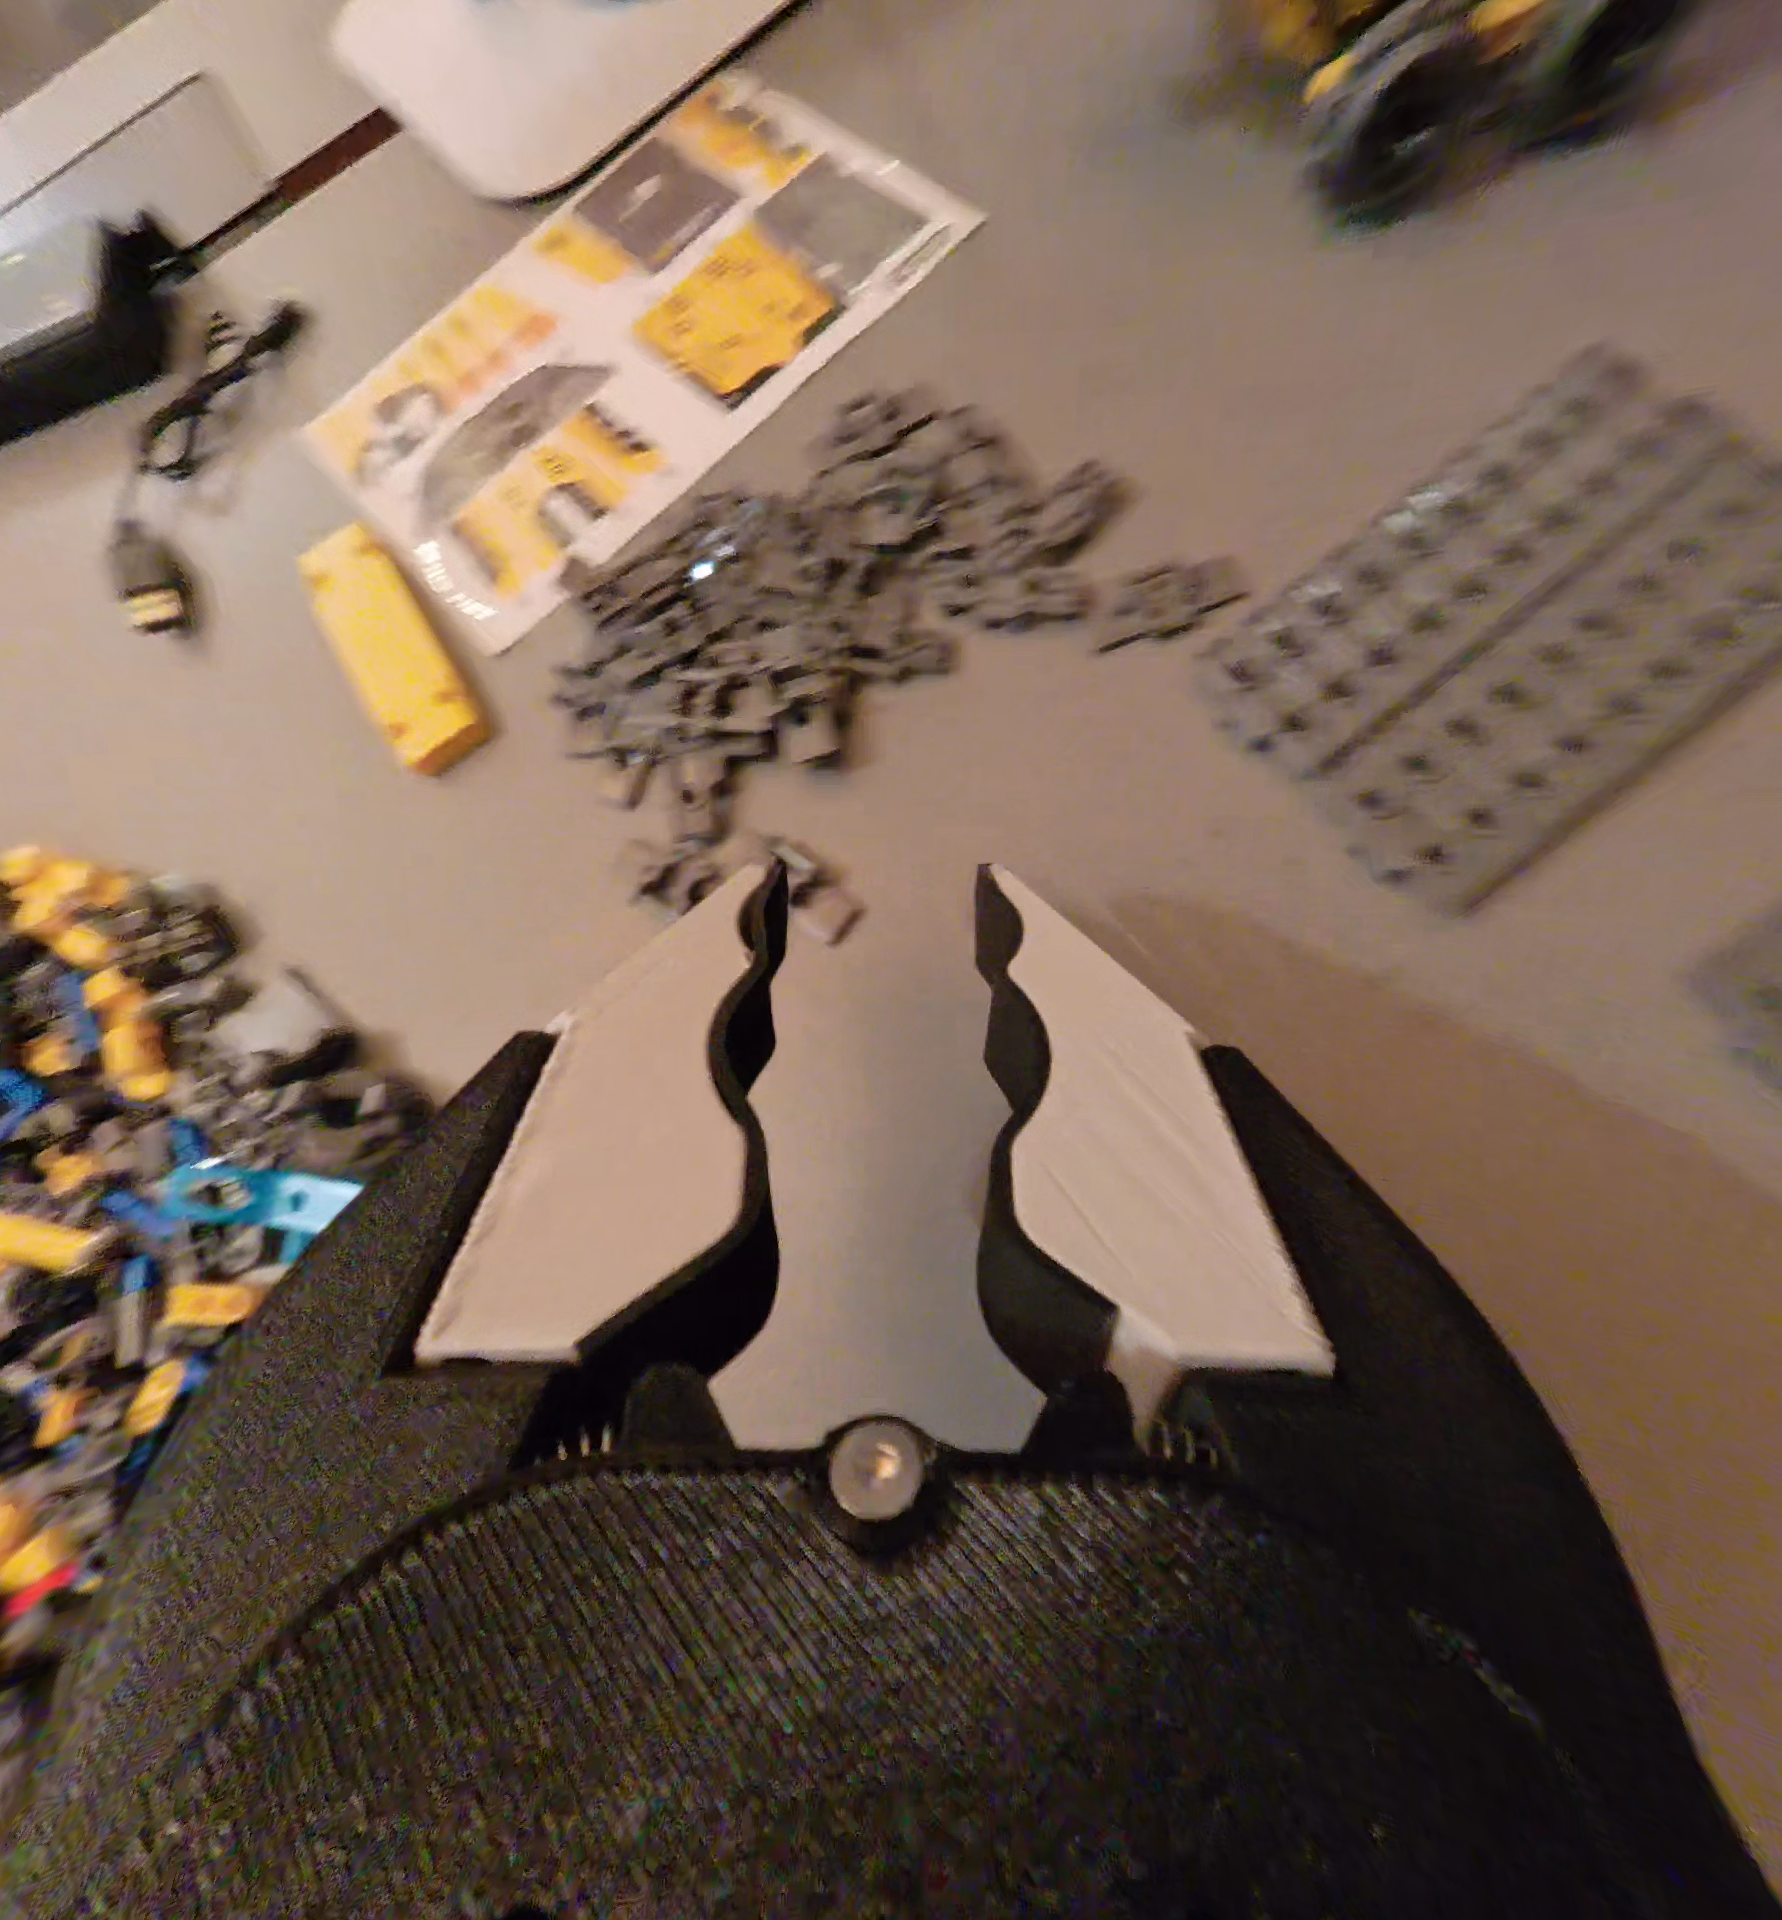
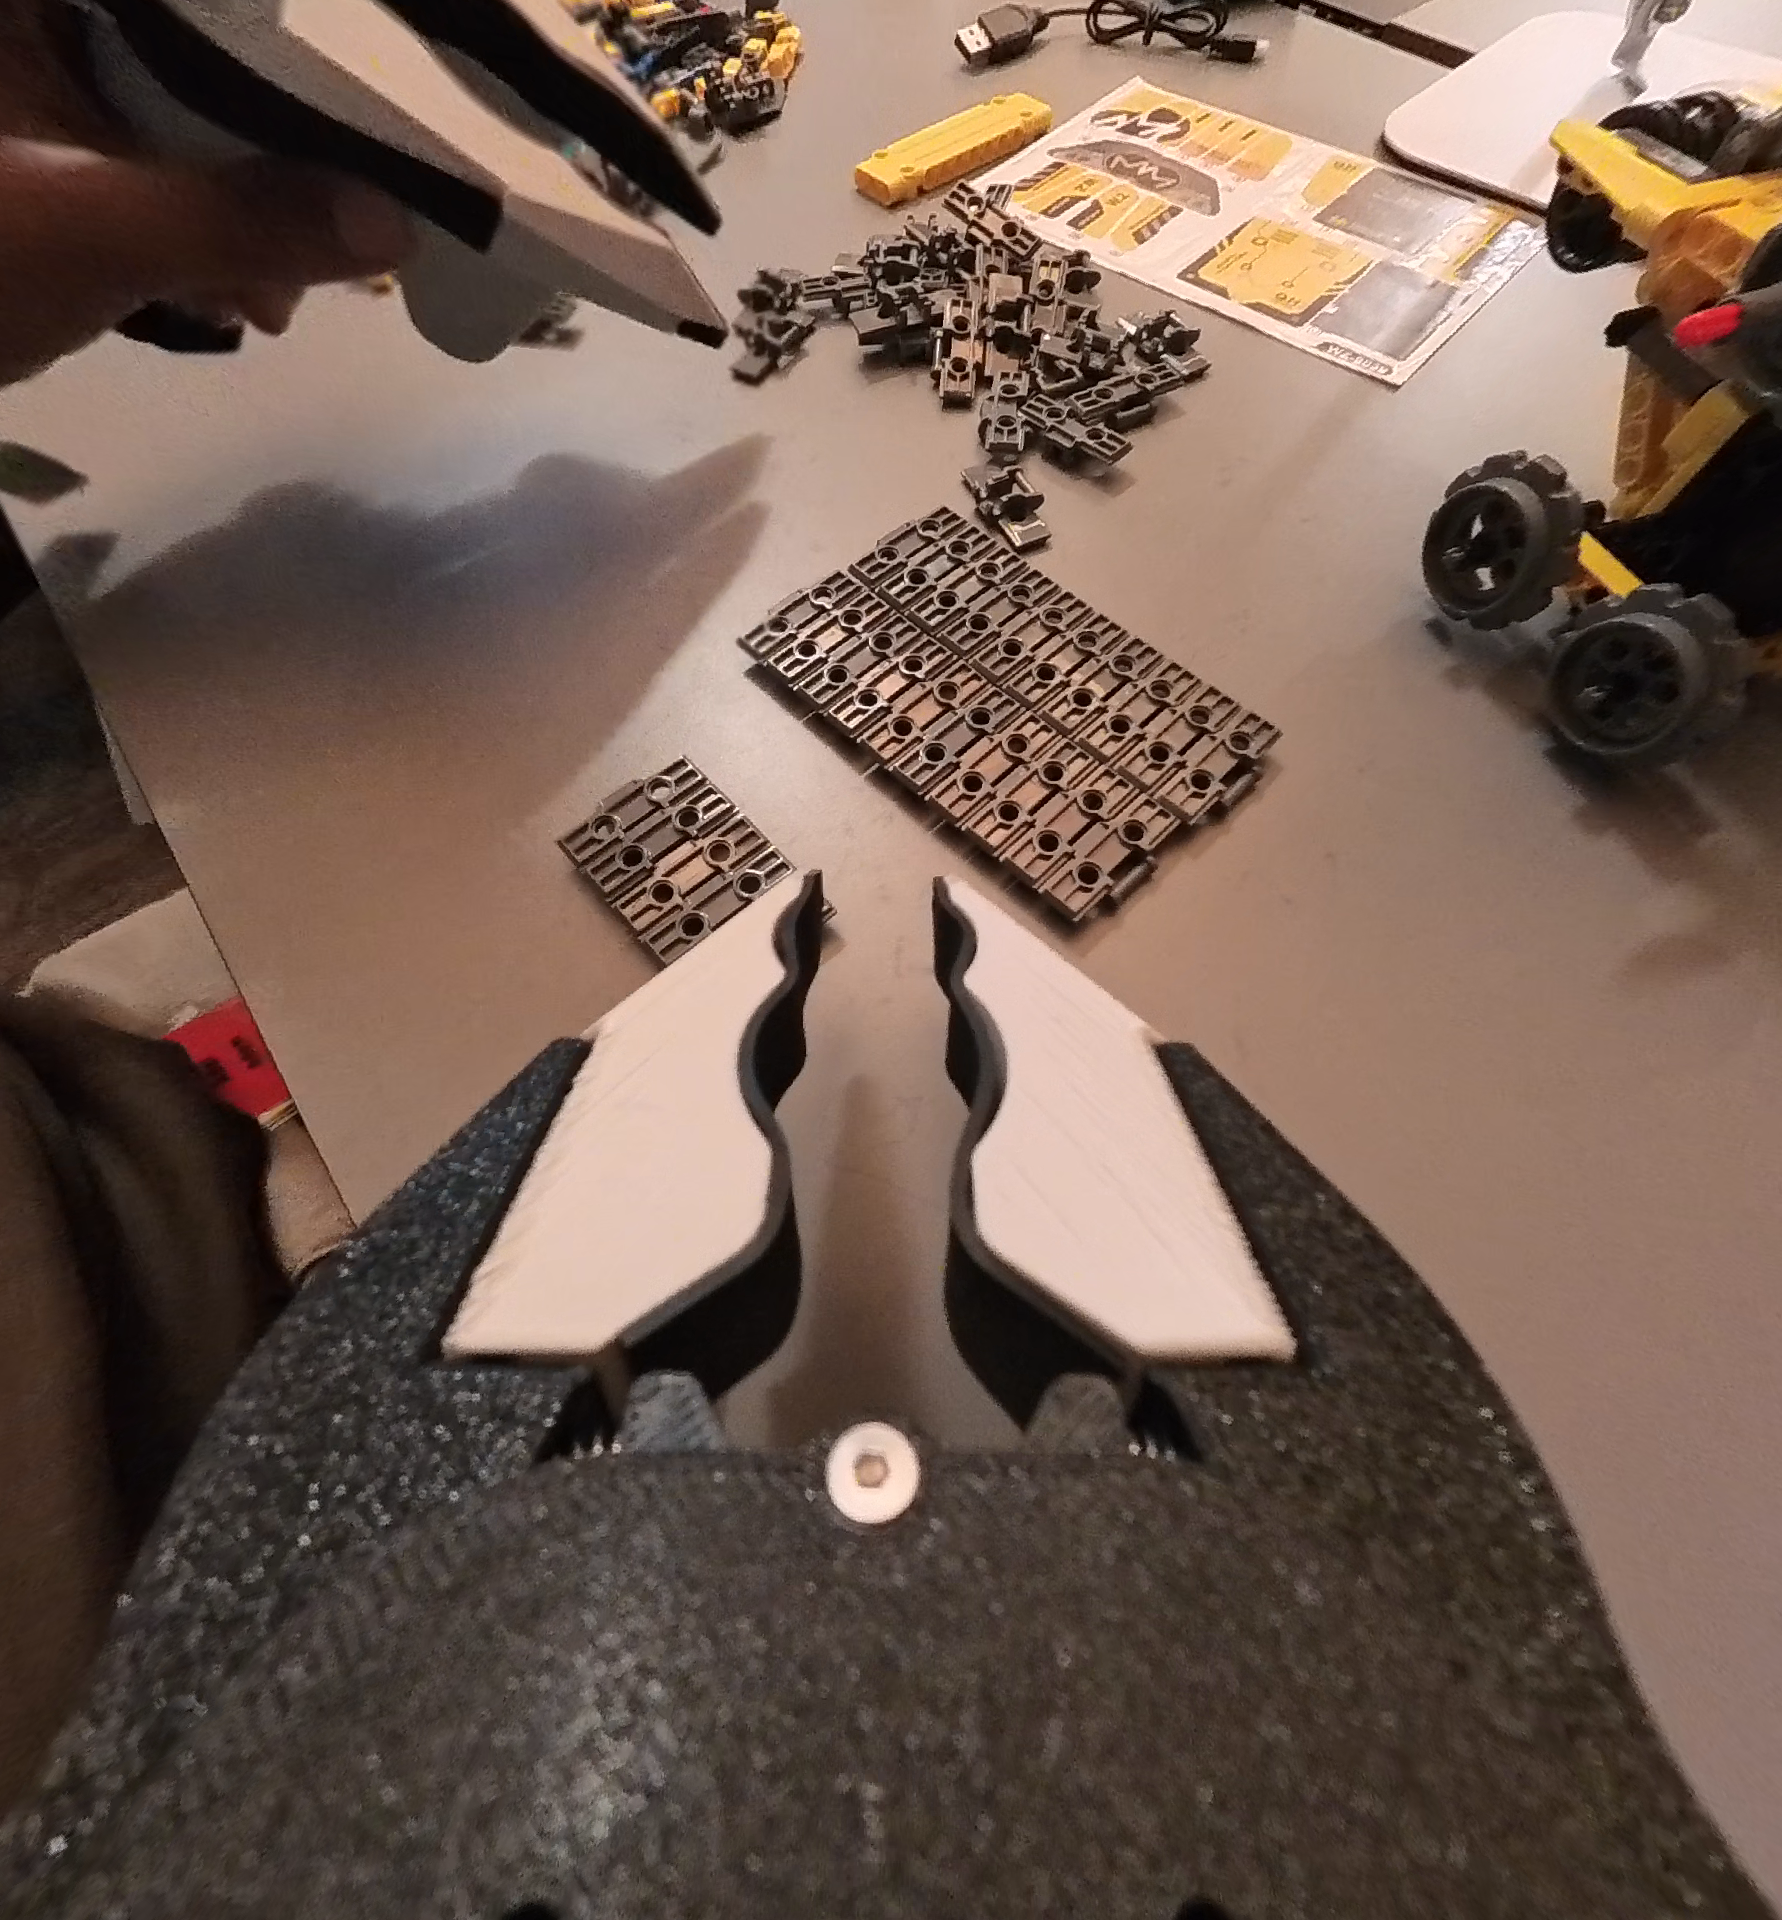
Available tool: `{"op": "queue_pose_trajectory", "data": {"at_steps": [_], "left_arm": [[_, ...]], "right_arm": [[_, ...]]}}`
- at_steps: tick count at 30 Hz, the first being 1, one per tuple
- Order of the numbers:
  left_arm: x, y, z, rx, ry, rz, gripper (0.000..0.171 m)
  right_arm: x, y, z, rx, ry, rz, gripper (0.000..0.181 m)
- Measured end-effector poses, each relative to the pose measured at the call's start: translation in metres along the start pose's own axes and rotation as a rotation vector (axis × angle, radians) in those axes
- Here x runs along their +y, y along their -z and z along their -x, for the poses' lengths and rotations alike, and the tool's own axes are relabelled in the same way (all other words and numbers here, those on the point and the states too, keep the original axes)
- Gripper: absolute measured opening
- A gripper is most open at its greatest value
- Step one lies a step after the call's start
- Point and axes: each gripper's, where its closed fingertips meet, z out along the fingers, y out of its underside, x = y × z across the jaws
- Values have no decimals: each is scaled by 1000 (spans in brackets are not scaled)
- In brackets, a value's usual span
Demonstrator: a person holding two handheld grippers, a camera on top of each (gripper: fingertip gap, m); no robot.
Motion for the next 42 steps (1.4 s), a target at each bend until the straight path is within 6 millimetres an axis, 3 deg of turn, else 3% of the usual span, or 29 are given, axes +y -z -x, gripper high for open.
{"op": "queue_pose_trajectory", "data": {"at_steps": [2, 7, 15, 22, 27, 37, 42], "left_arm": [[6, -6, 15, -44, 14, 29, 37], [15, -20, 16, 24, 76, 50, 38], [20, -34, 22, 11, 65, 77, 22], [9, -22, 12, 42, 29, 14, 19], [-11, 3, -18, 173, 34, -112, 19], [-22, 44, -130, 684, 93, -218, 18], [-24, 51, -161, 658, -74, -257, 18]], "right_arm": [[-1, 1, -1, 13, 5, -12, 20], [-2, 2, -2, 26, 7, -15, 20], [-2, 2, -3, 23, -3, -14, 20], [-1, 1, -4, 29, 0, -11, 20], [0, 0, -5, 33, -5, -3, 21], [-4, 3, -1, 35, 0, -27, 20], [-23, 8, 17, -173, -297, -160, 26]]}}
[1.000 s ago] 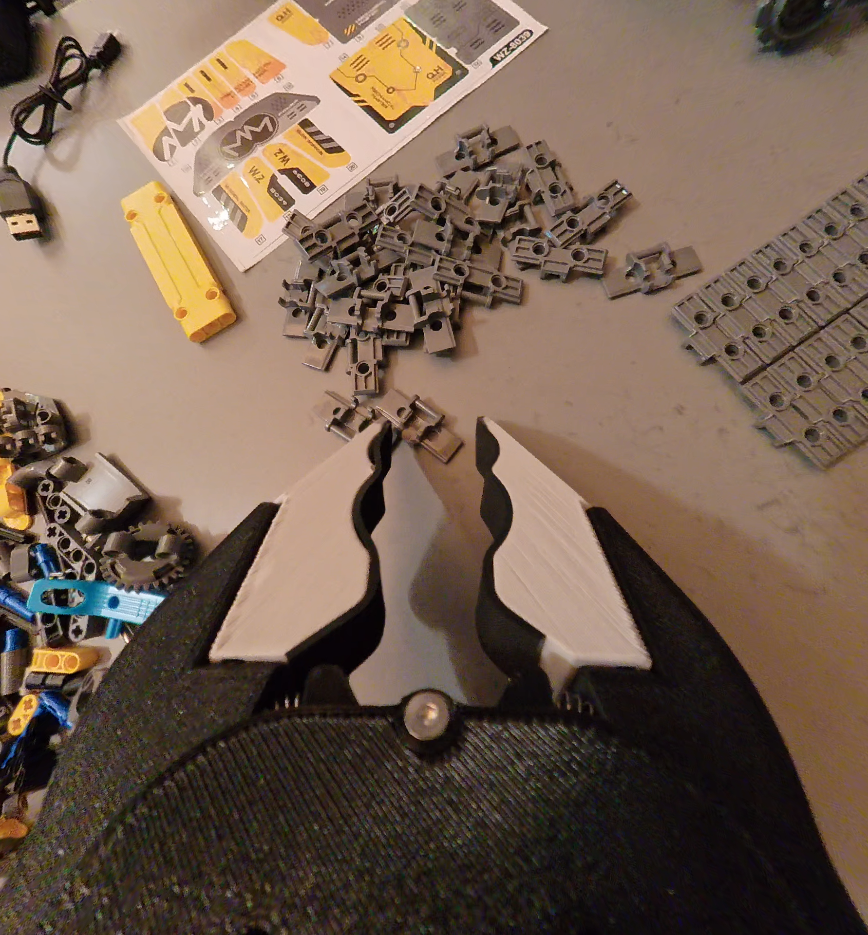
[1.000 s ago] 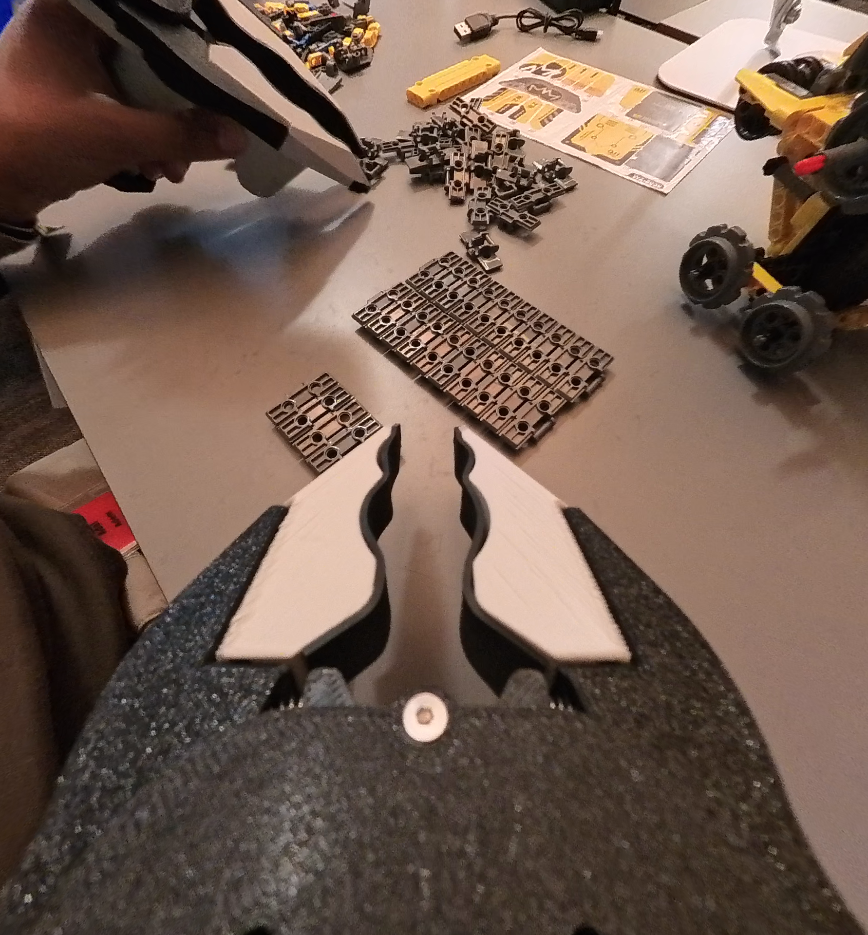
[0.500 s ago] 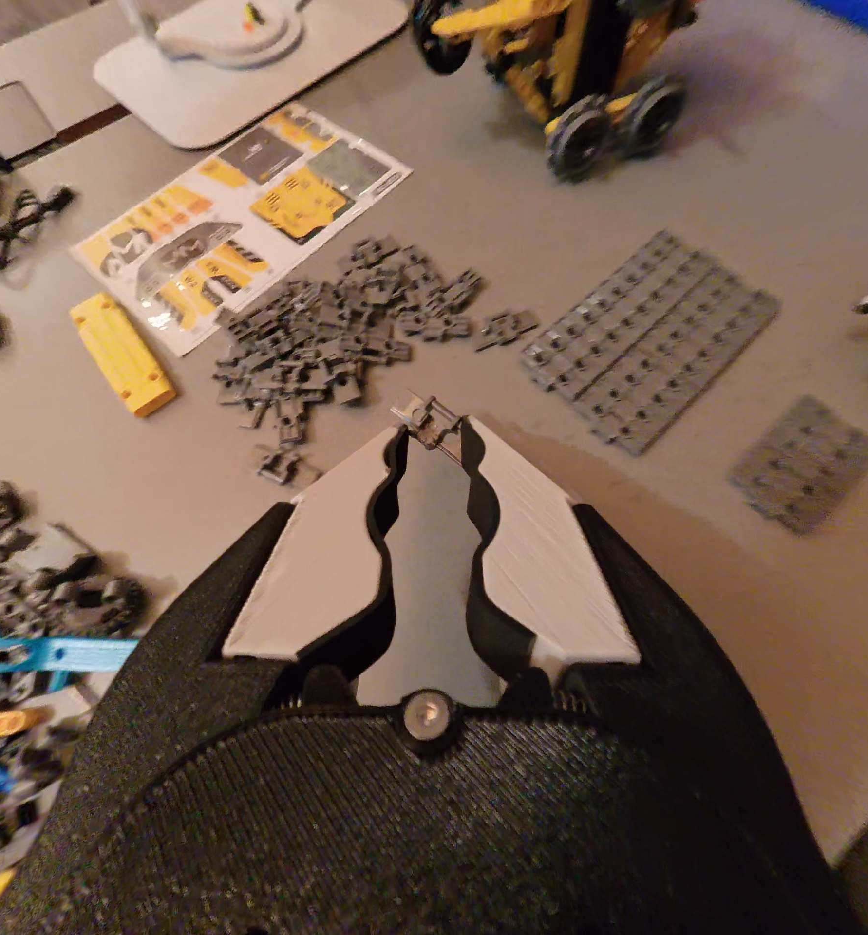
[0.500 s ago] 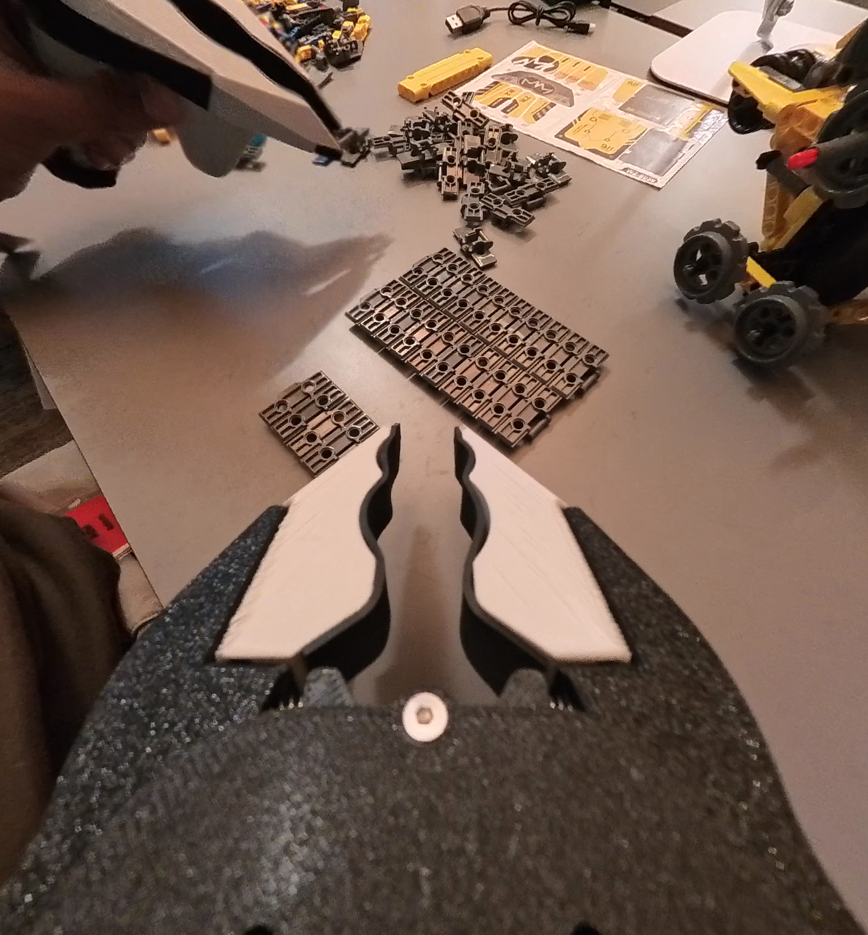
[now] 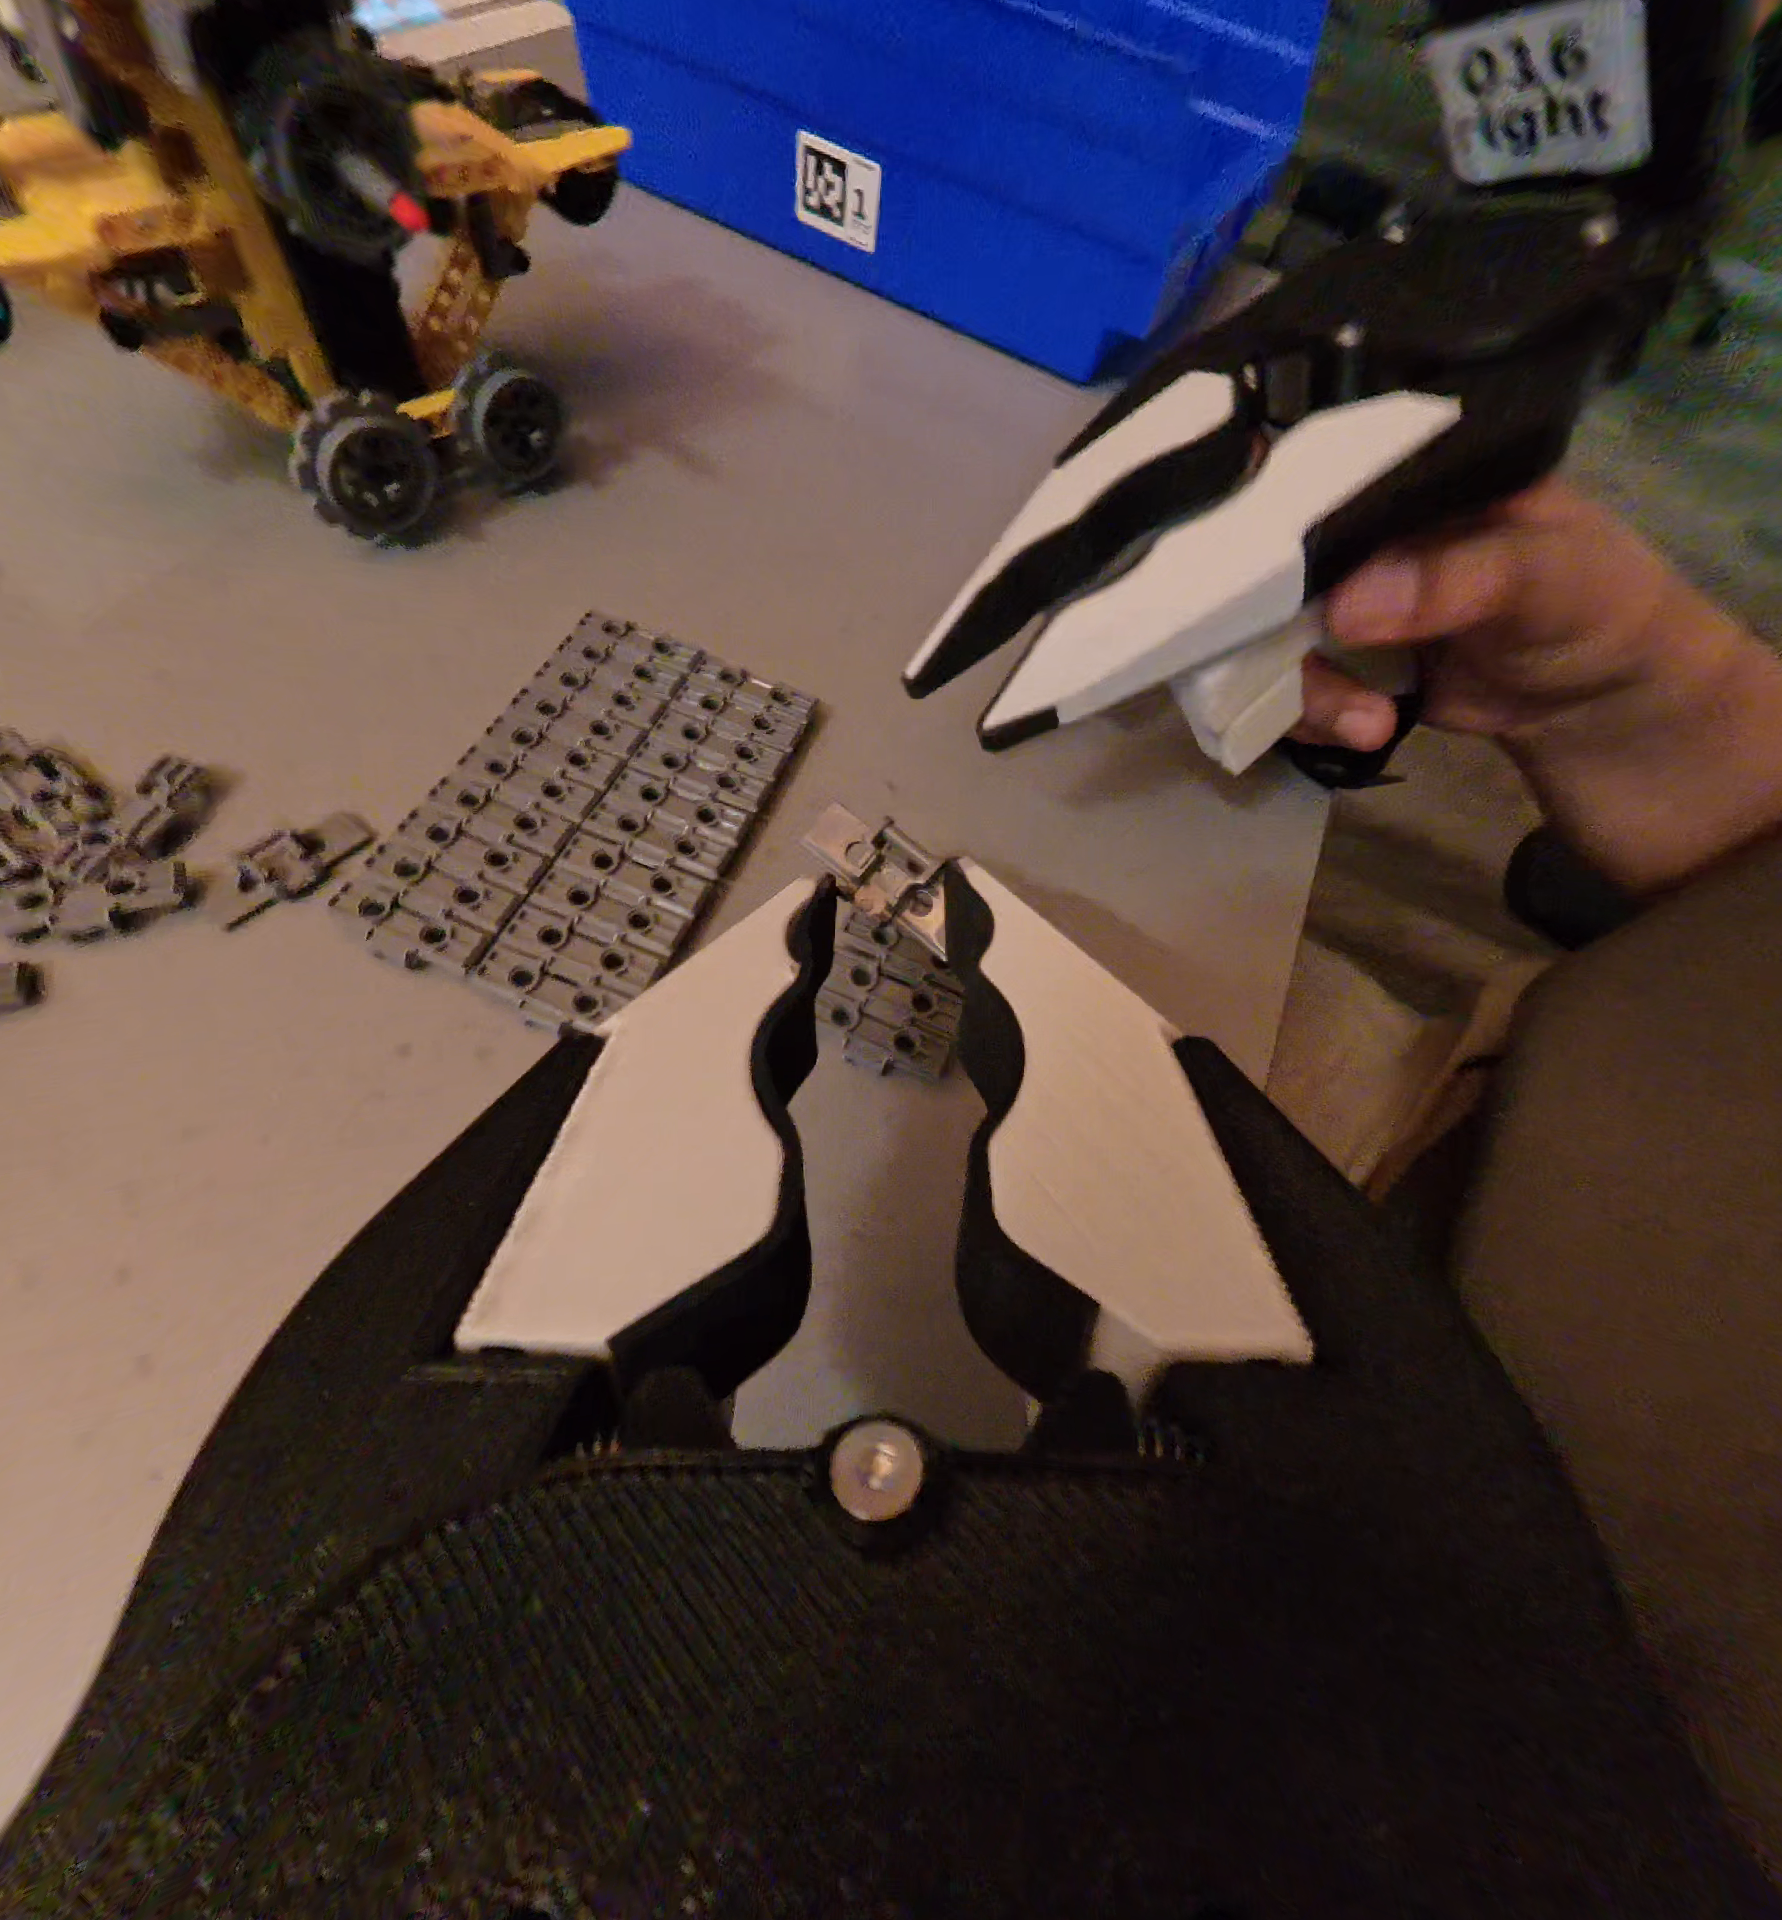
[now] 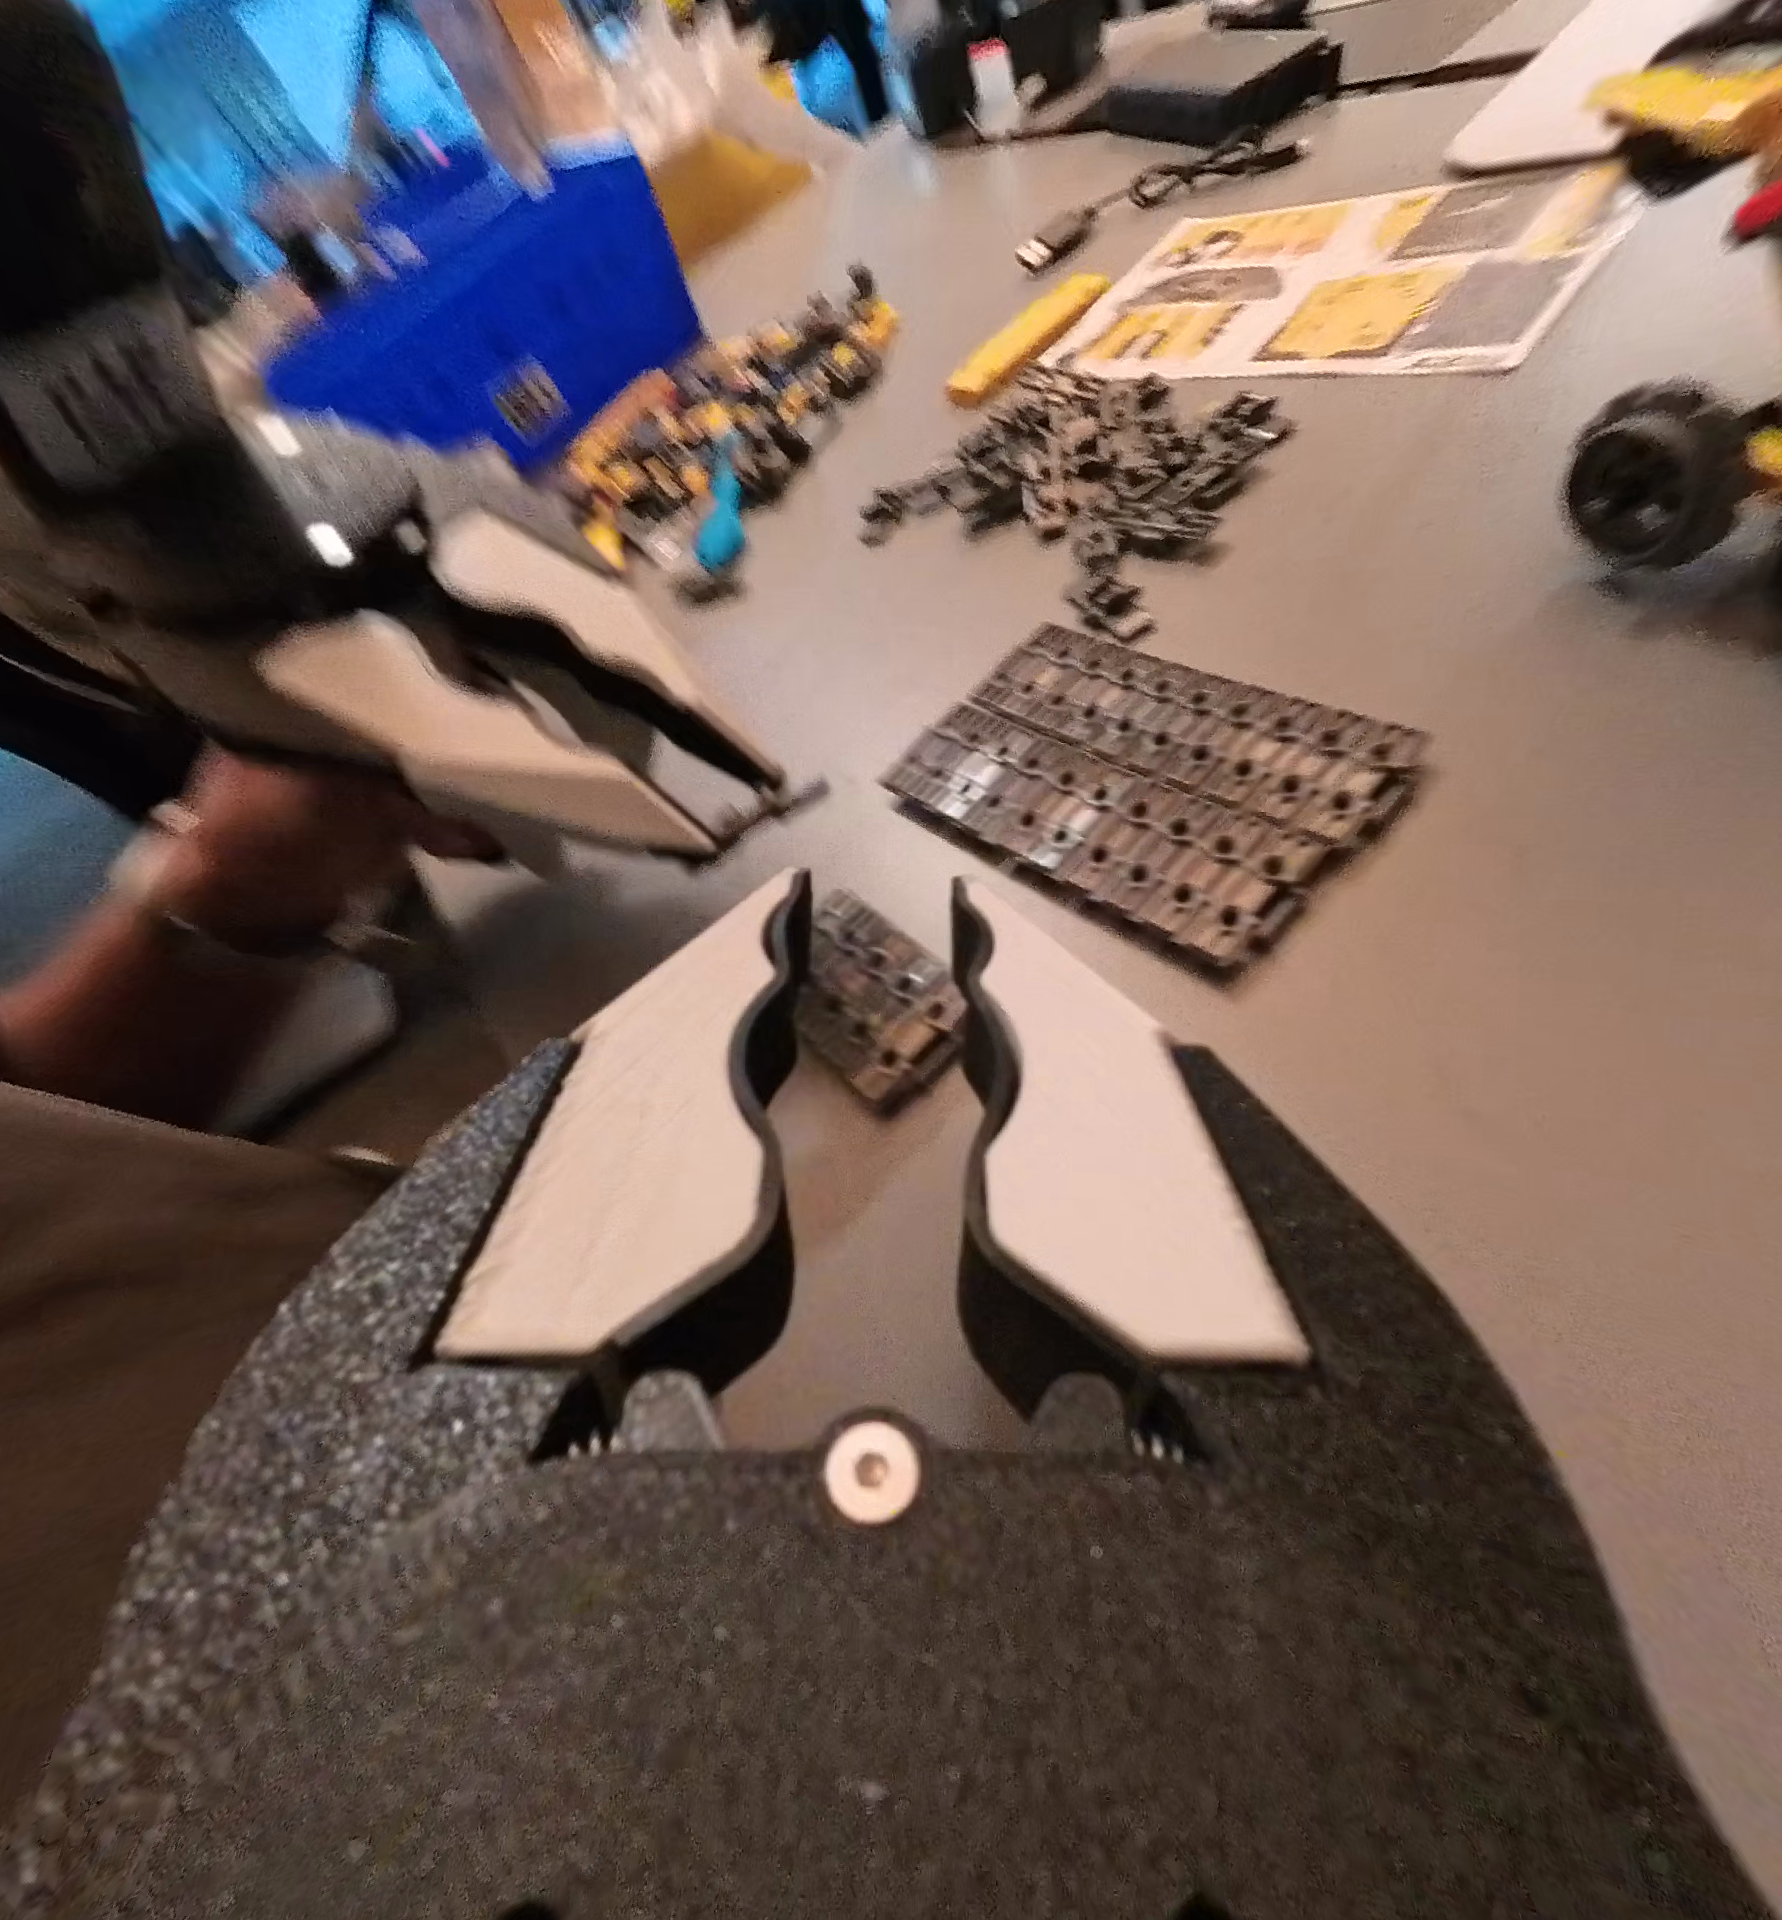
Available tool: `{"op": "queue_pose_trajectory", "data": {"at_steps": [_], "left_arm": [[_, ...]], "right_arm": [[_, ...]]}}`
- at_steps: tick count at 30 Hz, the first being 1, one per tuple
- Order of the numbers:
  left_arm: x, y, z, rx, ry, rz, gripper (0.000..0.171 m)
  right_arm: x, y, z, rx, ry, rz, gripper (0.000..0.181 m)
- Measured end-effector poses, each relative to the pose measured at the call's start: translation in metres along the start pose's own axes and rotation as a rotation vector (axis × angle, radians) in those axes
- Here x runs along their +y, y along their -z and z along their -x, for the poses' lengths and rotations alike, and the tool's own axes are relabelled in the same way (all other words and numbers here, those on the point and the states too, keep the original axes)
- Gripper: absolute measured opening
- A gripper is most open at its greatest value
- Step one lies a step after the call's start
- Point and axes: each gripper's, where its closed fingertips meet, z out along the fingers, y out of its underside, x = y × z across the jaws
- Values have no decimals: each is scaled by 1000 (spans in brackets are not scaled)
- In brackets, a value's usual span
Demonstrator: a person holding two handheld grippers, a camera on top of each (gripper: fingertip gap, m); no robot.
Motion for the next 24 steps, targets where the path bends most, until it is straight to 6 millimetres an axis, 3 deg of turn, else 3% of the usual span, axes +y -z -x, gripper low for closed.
{"op": "queue_pose_trajectory", "data": {"at_steps": [4, 11, 18, 24], "left_arm": [[-2, -8, -12, -54, -144, 32, 18], [-11, -17, -24, -110, -284, 25, 18], [-16, -23, -30, -133, -350, 18, 19], [-7, -18, -22, -135, -300, 45, 42]], "right_arm": [[0, -2, 11, -179, -251, -47, 29], [-2, 4, 20, -311, -354, -63, 25], [2, 3, 22, -312, -338, -34, 9], [2, 17, 6, -198, -210, -41, 8]]}}
